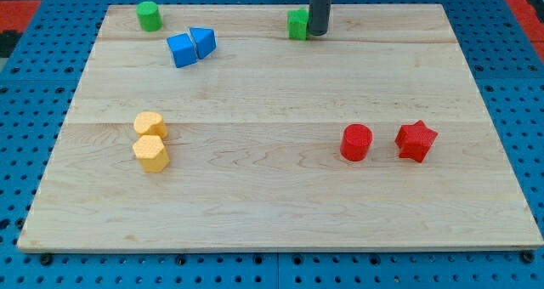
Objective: Move the green star to the top center
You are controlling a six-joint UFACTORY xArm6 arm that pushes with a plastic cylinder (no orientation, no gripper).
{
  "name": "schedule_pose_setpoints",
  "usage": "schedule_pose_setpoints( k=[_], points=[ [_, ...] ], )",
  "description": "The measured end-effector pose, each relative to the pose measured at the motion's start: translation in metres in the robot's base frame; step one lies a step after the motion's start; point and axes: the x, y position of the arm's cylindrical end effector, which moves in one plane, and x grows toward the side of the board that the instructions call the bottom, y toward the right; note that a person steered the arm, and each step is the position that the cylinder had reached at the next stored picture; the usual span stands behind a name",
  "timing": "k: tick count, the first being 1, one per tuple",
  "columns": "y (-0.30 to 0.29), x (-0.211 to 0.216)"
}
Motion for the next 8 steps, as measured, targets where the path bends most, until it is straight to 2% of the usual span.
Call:
schedule_pose_setpoints(
  k=[3,8],
  points=[
    [-0.022,-0.017],
    [-0.028,-0.018]
  ],
)
